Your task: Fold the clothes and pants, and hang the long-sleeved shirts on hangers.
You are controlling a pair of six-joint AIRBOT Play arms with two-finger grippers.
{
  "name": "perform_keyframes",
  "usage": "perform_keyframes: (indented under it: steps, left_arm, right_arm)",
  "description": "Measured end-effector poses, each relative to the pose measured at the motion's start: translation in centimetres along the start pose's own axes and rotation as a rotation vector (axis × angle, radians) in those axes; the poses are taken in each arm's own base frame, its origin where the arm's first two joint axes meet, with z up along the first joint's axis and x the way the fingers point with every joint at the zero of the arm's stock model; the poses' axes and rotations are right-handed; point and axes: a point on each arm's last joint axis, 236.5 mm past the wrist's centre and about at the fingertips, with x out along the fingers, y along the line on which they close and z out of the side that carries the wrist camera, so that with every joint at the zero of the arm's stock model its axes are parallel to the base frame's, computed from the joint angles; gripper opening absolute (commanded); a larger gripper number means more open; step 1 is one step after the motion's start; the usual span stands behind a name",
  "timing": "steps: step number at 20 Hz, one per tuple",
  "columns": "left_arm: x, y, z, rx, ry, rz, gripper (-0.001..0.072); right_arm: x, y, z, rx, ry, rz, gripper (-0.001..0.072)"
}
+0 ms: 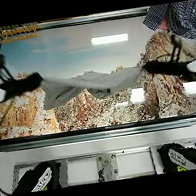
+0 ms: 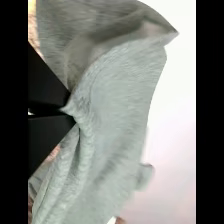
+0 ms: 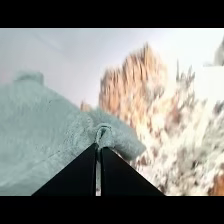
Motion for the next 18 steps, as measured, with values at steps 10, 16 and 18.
perform_keyframes:
  steps: [10, 16, 18]
  left_arm:
    - [-32.8, -10.9, 11.6, 0.177, -0.796, -0.212, 0.0007]
    - [-38.4, -12.3, 11.2, 0.201, -0.938, -0.255, 0.0007]
    - [-36.9, -12.0, 11.8, 0.193, -0.911, -0.244, 0.0007]
  right_arm:
    - [-26.0, 16.7, 13.7, -0.415, -0.613, 0.023, 0.0014]
    - [-31.0, 19.4, 13.4, -0.402, -0.729, 0.049, 0.0013]
    - [-31.0, 19.3, 13.8, -0.373, -0.738, 0.056, 0.0013]
